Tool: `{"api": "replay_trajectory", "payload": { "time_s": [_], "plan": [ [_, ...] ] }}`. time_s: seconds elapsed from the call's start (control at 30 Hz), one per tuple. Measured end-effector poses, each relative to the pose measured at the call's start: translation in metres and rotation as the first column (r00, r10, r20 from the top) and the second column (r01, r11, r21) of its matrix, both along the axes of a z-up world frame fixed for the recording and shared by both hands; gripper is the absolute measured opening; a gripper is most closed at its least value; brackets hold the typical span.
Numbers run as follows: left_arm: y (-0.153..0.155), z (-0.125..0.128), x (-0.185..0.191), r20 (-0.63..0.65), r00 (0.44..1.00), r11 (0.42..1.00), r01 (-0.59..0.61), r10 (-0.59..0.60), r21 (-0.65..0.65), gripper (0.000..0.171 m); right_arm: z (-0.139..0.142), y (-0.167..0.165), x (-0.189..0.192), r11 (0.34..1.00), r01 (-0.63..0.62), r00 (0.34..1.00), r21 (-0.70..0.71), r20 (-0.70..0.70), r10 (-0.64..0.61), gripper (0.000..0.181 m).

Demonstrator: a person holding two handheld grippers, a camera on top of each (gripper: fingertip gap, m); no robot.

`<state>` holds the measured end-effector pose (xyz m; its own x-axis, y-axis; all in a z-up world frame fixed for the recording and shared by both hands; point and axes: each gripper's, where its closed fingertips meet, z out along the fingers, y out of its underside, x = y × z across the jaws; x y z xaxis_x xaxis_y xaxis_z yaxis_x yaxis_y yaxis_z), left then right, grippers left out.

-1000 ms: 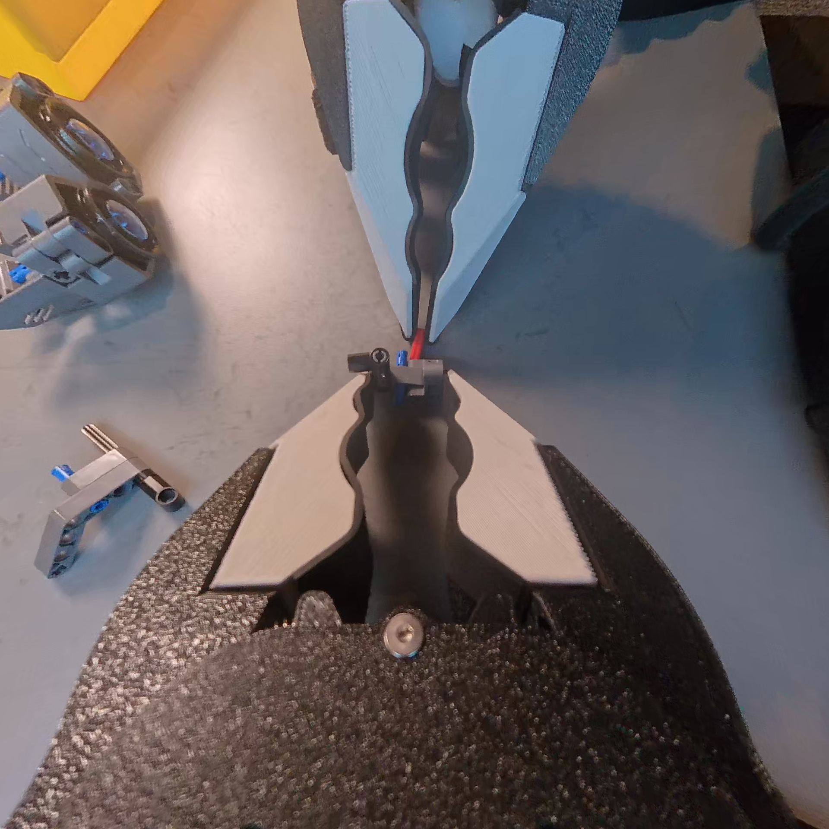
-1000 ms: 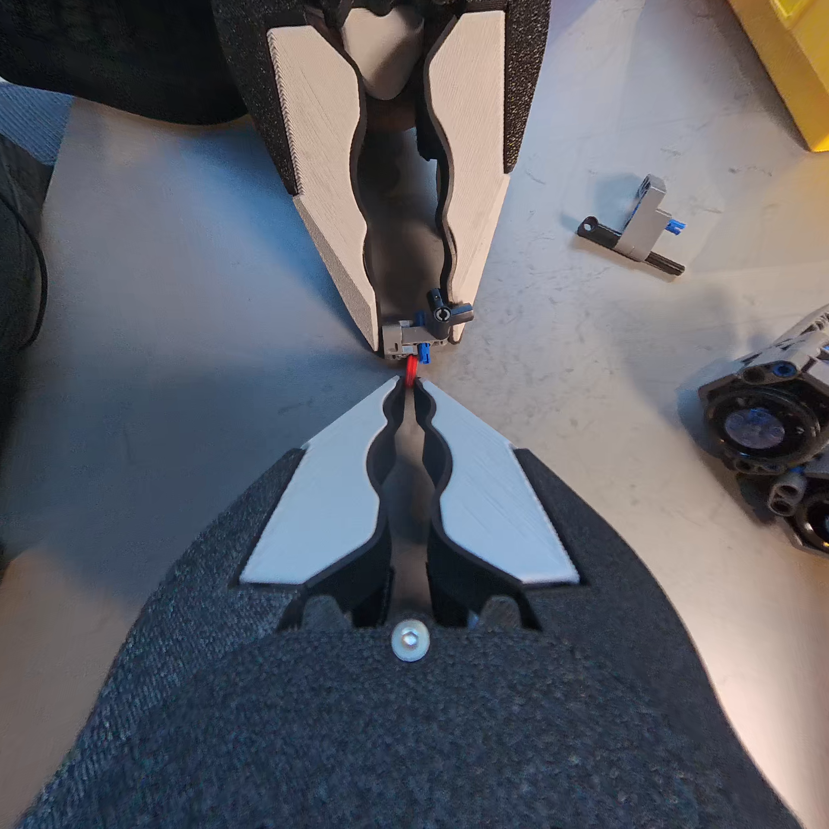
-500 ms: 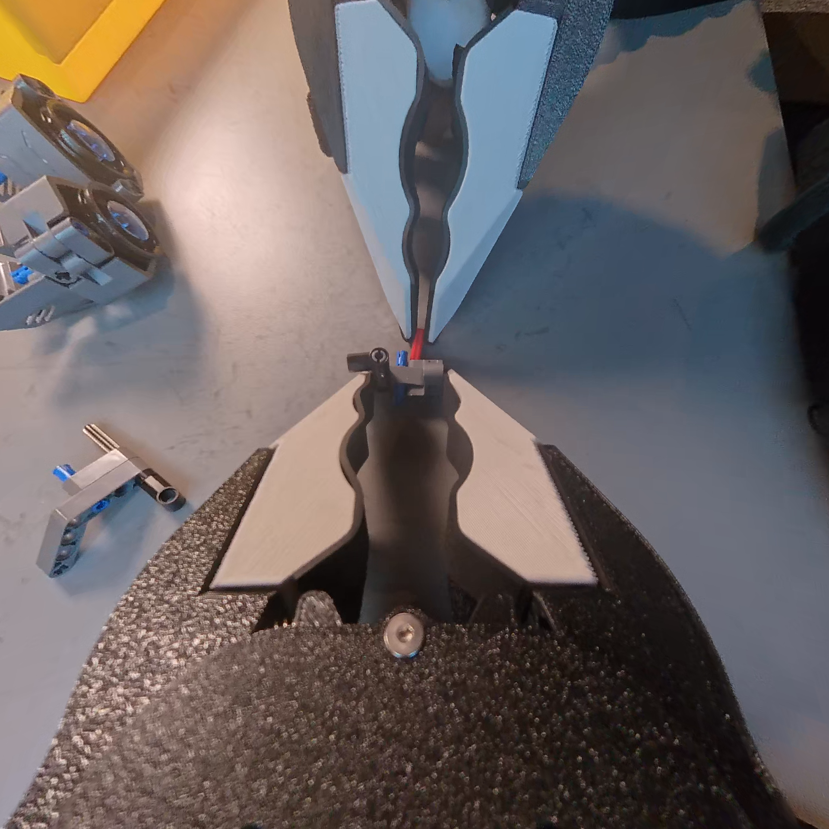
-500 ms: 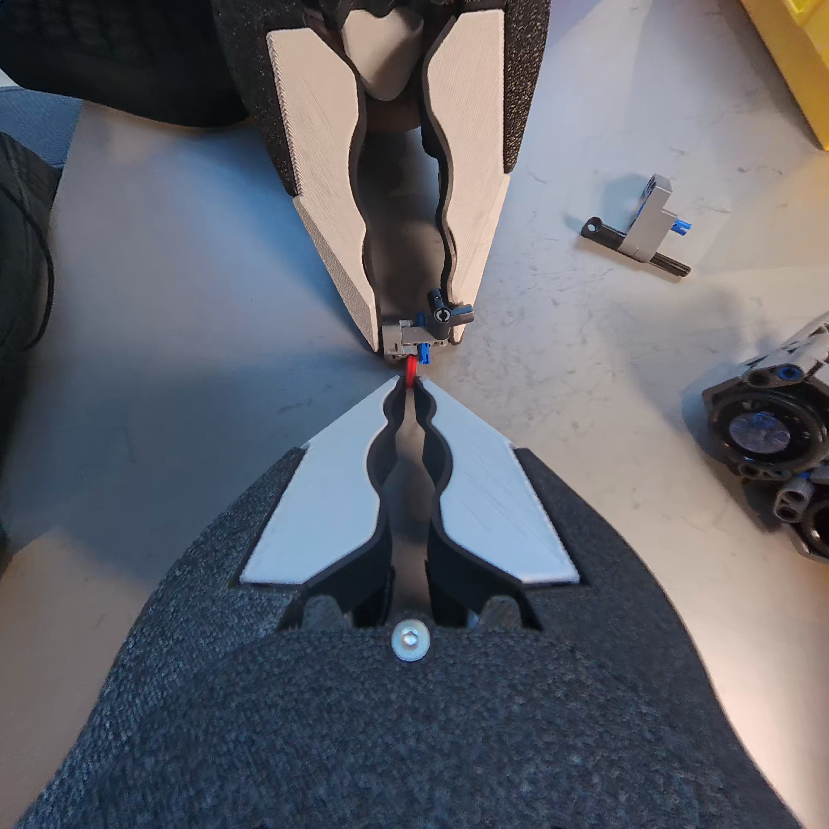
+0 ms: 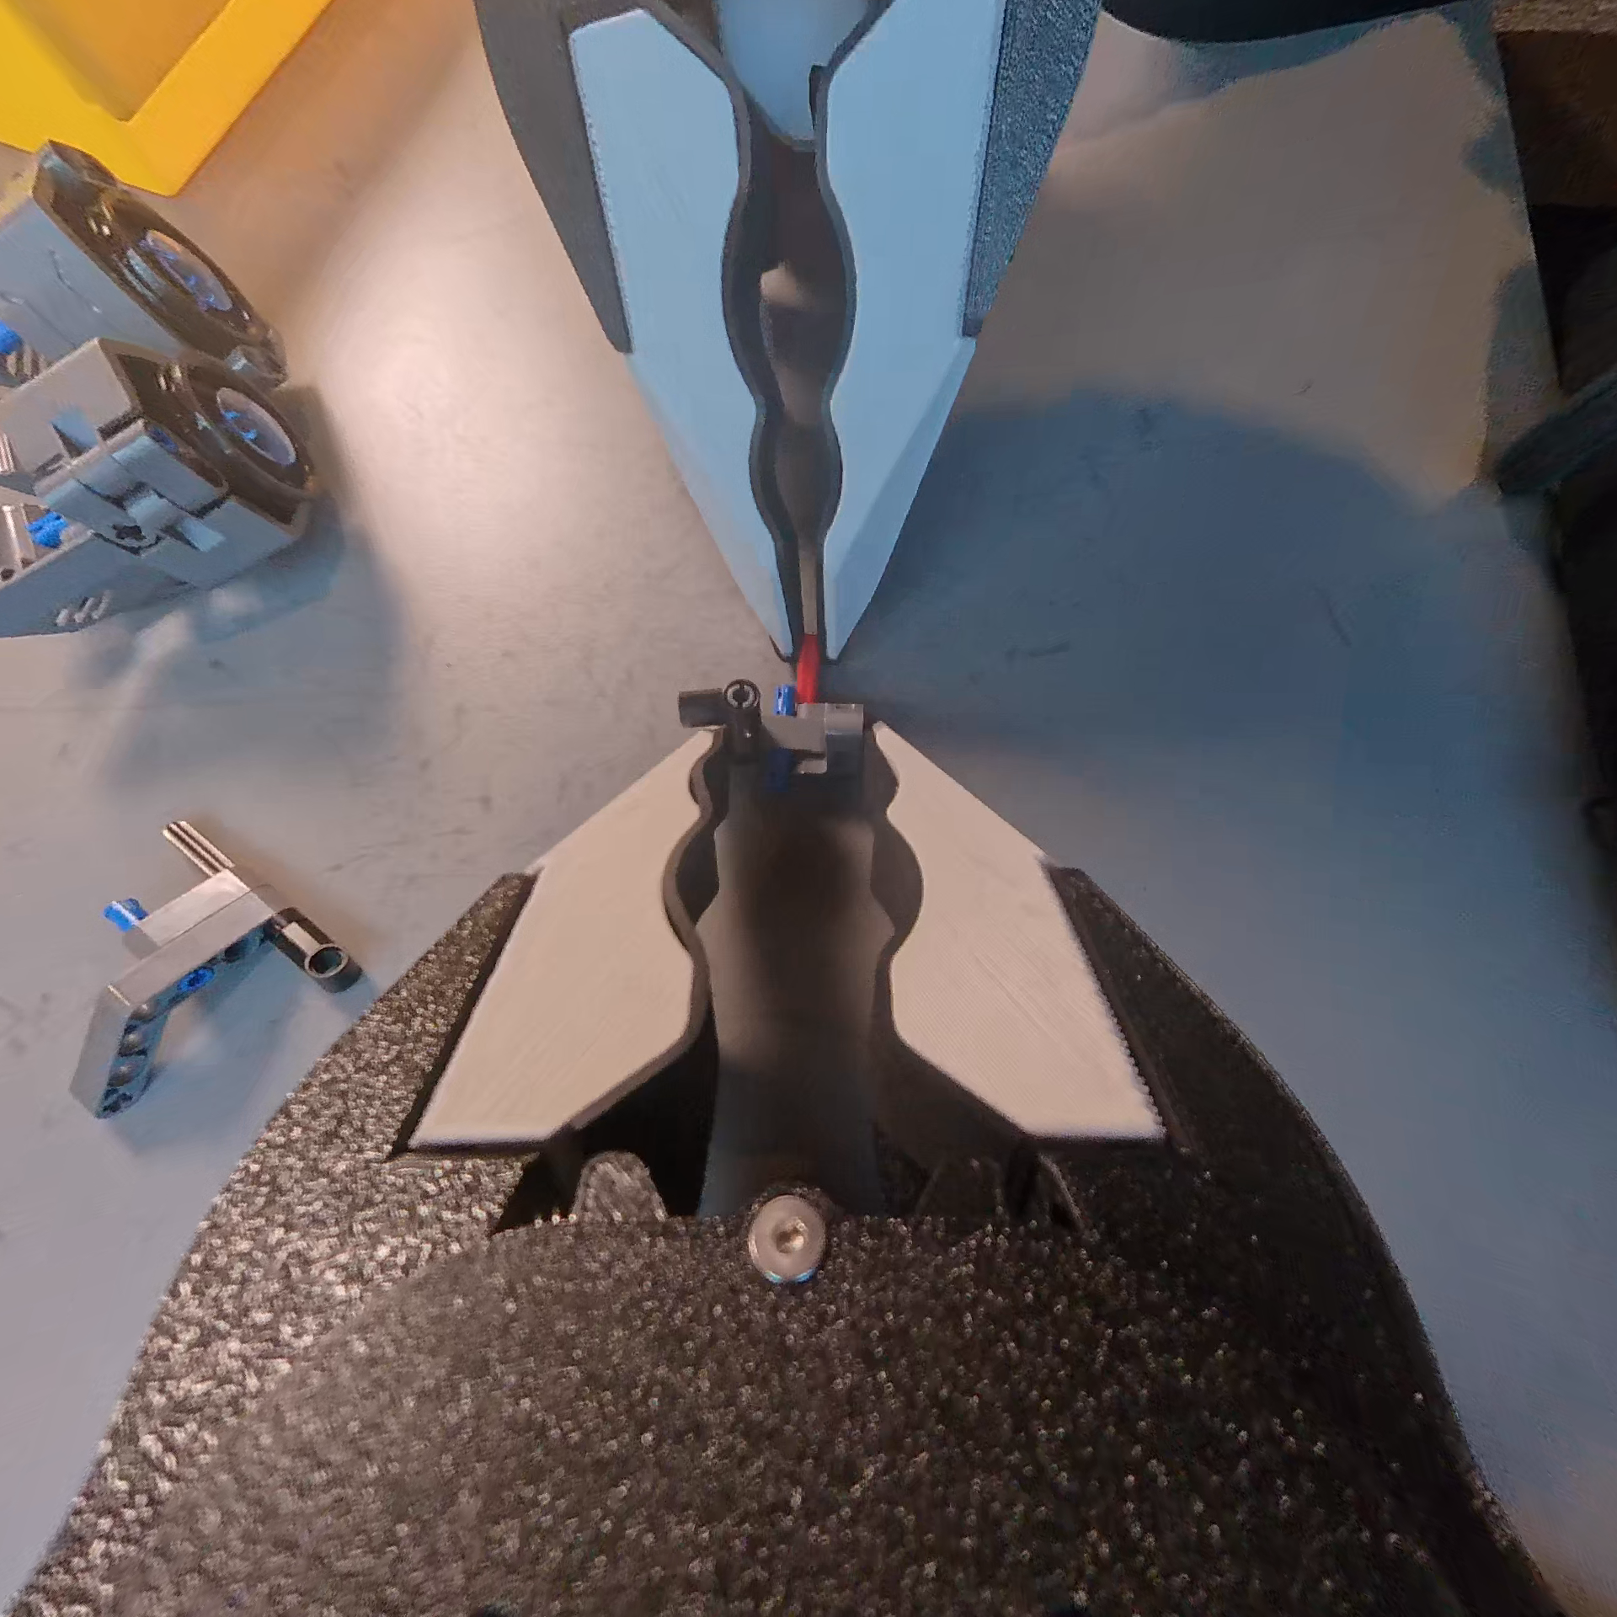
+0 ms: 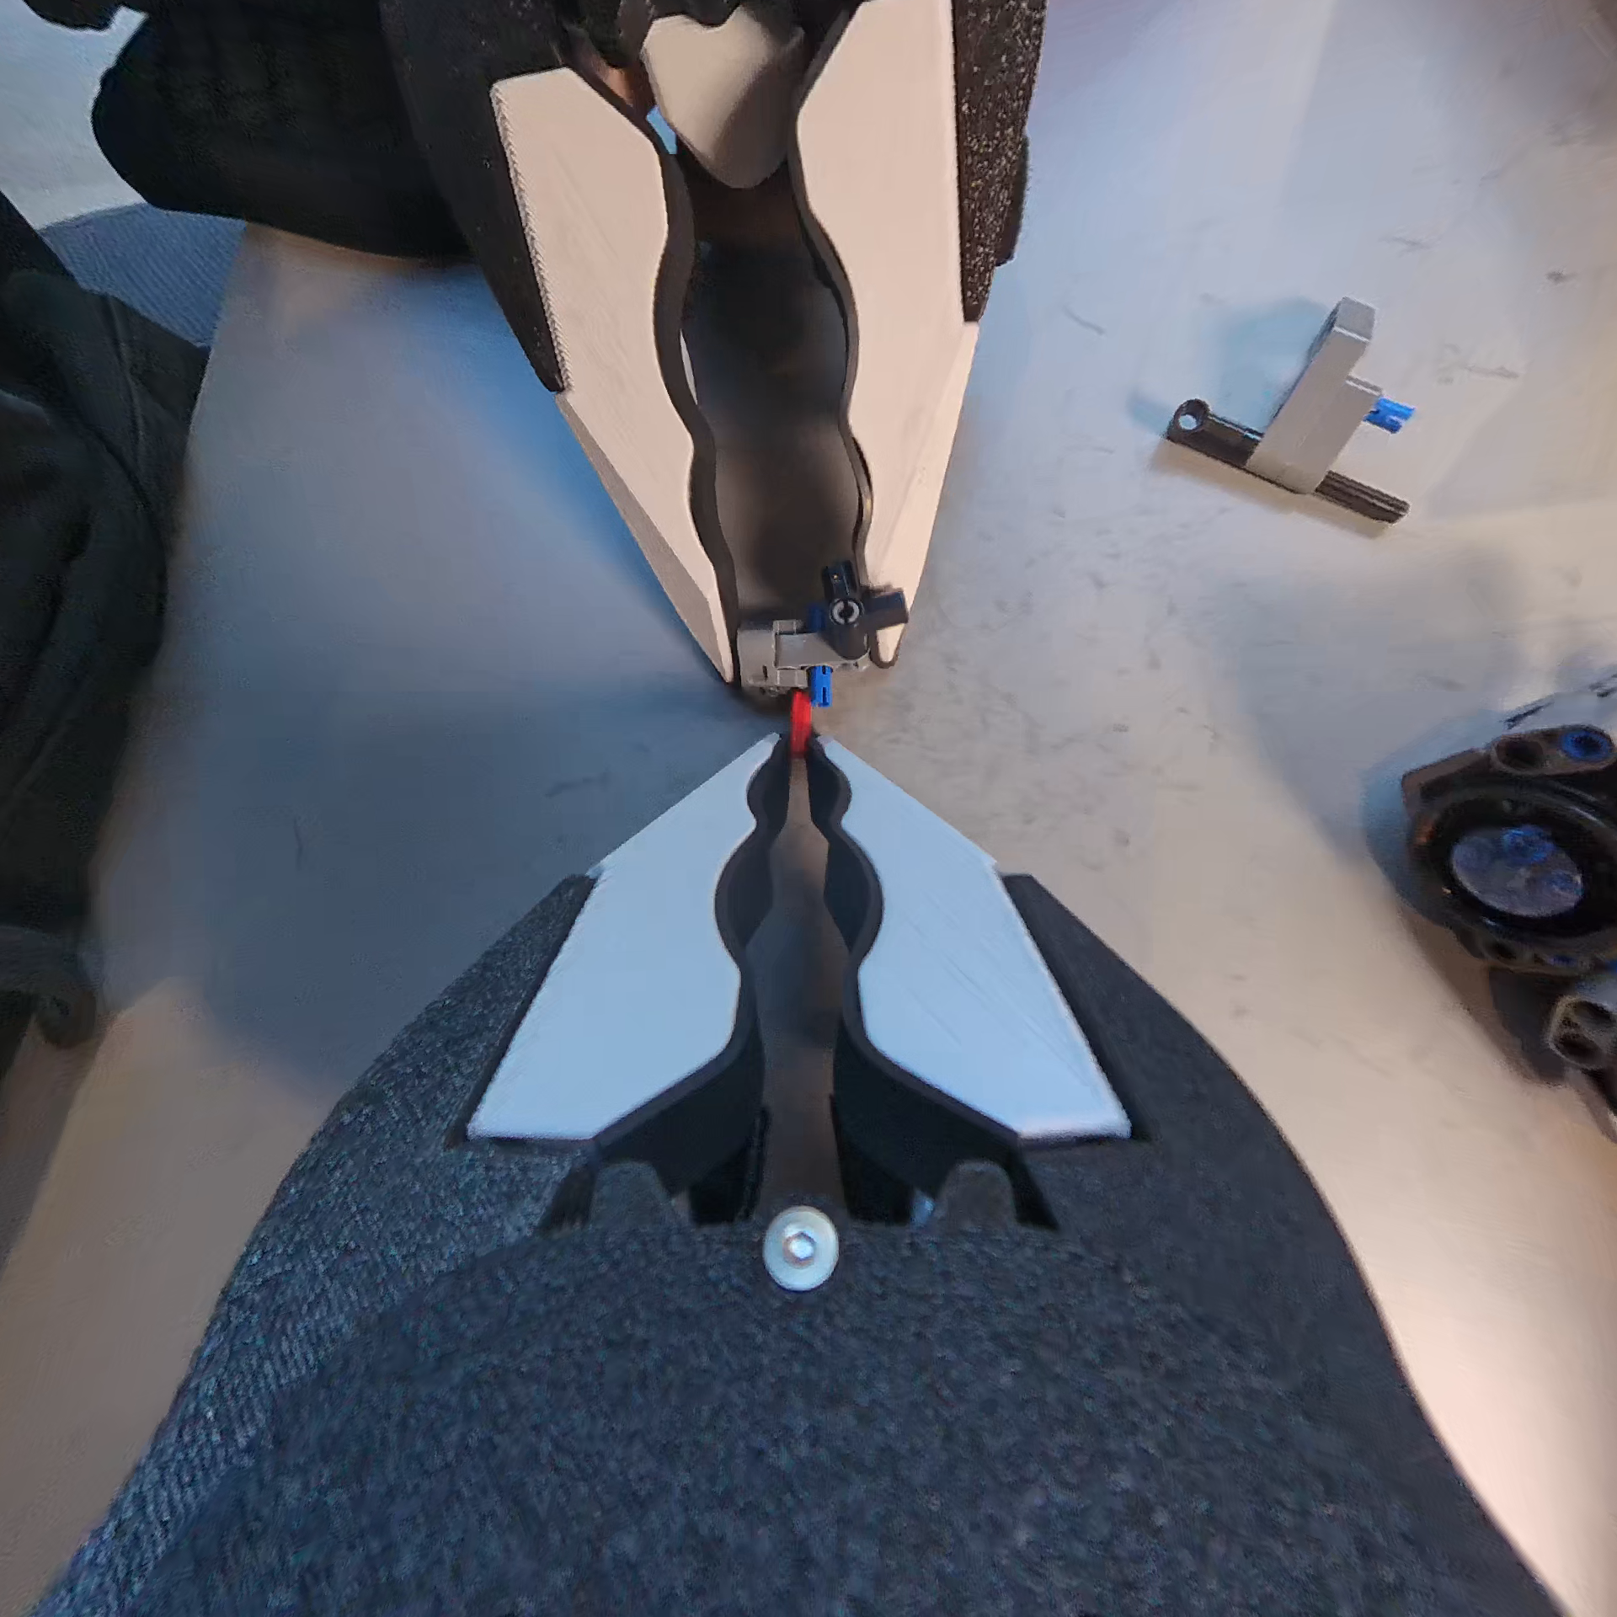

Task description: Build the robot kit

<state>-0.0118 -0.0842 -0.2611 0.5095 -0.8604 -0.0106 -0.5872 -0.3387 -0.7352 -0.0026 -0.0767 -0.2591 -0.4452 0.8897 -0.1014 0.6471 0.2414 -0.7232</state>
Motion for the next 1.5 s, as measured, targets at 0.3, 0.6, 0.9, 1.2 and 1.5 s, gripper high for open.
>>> {"api": "replay_trajectory", "payload": {
  "time_s": [0.3, 0.6, 0.9, 1.2, 1.5],
  "plan": [
    [-0.003, 0.001, 0.001, 0.014, 1.0, 1.0, -0.005, 0.005, -0.022, 0.036, 0.0, 0.0, 0.002, 1.0, -0.001, 1.0, -0.008, 0.005, 0.001, 0.002],
    [0.006, 0.047, -0.01, 0.116, 0.992, 0.991, -0.067, 0.053, 0.119, 0.033, 0.033, -0.001, 0.005, 0.99, -0.008, 0.991, -0.139, -0.136, -0.011, 0.002],
    [-0.005, 0.055, 0.016, -0.009, 0.997, 0.943, 0.08, -0.081, 0.322, 0.01, 0.058, -0.013, 0.001, 0.954, -0.042, 0.979, -0.297, -0.205, -0.02, 0.002],
    [-0.004, 0.056, 0.017, 0.149, 0.988, 0.984, 0.024, -0.05, 0.174, 0.003, 0.06, -0.012, 0.001, 0.973, -0.06, 0.966, -0.225, -0.259, 0.0, 0.002],
    [-0.006, 0.064, 0.02, 0.364, 0.931, 1.0, 0.017, -0.01, -0.016, 0.003, 0.067, -0.011, 0.0, 0.998, -0.058, 0.938, -0.033, -0.344, 0.043, 0.003]
  ]
}}
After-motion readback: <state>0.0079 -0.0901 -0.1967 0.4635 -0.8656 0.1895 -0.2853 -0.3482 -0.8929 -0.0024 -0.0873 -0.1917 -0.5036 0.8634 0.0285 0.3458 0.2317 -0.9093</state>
